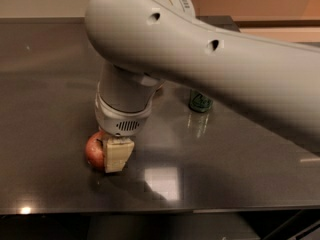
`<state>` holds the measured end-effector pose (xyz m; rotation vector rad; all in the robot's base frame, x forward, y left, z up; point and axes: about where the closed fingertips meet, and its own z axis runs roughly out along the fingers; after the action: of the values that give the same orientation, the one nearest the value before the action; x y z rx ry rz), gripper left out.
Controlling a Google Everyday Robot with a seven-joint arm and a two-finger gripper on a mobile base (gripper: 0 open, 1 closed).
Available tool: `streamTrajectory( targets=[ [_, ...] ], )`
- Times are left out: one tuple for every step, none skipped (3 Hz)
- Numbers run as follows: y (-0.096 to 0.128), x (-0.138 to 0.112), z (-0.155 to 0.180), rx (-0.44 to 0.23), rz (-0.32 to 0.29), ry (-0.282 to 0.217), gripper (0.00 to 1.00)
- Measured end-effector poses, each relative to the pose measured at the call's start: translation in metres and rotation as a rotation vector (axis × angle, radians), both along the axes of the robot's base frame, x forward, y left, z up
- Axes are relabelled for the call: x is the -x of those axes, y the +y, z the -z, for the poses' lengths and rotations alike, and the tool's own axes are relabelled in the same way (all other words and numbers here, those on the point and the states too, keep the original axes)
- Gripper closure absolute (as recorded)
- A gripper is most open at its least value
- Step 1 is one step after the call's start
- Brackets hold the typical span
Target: Move apple near green can
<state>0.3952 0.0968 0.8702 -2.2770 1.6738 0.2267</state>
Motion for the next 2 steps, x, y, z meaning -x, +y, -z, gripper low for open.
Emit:
streamTrajectory(
  targets=[
    [-0.037, -0.022, -0.008, 0.020, 0.081, -0.033, 1.00],
    [-0.073, -0.043, -0.006, 0.048, 0.160, -0.057, 1.00]
  ],
)
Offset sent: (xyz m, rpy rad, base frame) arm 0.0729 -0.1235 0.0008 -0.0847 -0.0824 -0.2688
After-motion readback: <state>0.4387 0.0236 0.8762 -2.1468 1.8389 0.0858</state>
